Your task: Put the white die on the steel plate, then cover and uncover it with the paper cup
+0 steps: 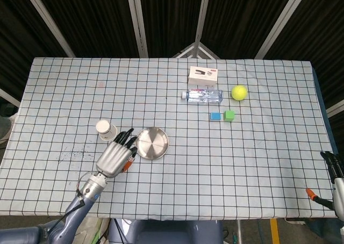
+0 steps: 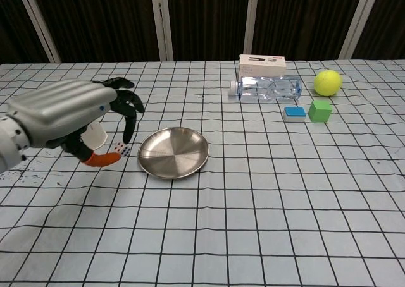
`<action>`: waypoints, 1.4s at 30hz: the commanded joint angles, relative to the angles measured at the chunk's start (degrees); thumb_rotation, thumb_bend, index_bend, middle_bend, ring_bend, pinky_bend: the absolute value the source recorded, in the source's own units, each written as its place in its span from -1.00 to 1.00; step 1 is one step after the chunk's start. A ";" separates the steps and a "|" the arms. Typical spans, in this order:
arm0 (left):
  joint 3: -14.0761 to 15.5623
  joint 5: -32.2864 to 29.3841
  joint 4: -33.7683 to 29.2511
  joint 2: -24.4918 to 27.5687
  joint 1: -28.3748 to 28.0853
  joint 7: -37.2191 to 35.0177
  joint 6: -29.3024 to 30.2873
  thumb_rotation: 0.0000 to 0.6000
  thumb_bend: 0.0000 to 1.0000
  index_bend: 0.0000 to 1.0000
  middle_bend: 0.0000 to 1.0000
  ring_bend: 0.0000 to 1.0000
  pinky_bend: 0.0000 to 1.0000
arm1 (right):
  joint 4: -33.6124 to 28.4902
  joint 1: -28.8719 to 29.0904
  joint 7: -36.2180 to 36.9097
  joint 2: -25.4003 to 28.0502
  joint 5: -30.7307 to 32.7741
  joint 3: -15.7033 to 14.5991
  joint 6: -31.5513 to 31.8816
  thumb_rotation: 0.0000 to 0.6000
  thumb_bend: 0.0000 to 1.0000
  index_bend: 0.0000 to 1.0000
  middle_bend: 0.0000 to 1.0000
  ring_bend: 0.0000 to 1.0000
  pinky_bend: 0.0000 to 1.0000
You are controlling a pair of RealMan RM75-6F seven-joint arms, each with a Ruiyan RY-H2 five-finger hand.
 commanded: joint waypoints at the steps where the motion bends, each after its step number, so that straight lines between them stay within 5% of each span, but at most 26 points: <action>1: -6.13 -6.87 5.80 -5.80 -5.52 4.85 -4.10 1.00 0.04 0.16 -0.59 -1.00 -0.71 | 0.15 -0.04 0.11 0.02 0.15 0.07 0.05 1.00 -0.75 -0.74 -0.73 -0.81 -0.96; 11: -11.10 -16.88 16.20 -13.51 -12.74 11.05 -7.05 1.00 0.04 0.16 -0.59 -1.00 -0.71 | 0.12 -0.27 0.54 0.38 0.61 0.19 0.13 1.00 -0.75 -0.74 -0.73 -0.81 -0.96; 20: -11.50 -19.93 22.89 -17.56 -16.02 11.00 -8.54 1.00 0.04 0.13 -0.61 -1.00 -0.72 | 0.57 -0.46 0.94 0.47 1.20 0.27 0.03 1.00 -0.75 -0.74 -0.73 -0.81 -0.96; 26: -11.14 -20.59 25.36 -18.89 -17.42 10.36 -8.88 1.00 0.02 -0.12 -0.72 -1.00 -0.71 | 0.95 -0.37 1.15 0.37 1.19 0.21 -0.29 1.00 -0.75 -0.74 -0.73 -0.81 -0.96; 33: -10.02 -21.45 23.63 -18.08 -17.80 10.13 -9.46 1.00 -0.80 -0.70 -0.98 -1.00 -0.71 | 0.93 -0.51 1.06 0.39 1.05 0.13 -0.10 1.00 -0.75 -0.74 -0.73 -0.81 -0.96; 42: -9.02 -23.52 13.93 -11.71 -16.45 8.72 -9.85 1.00 -0.86 -0.80 -0.99 -1.00 -0.73 | 0.95 -0.63 1.32 0.44 0.58 -0.03 0.13 1.00 -0.75 -0.74 -0.73 -0.81 -0.96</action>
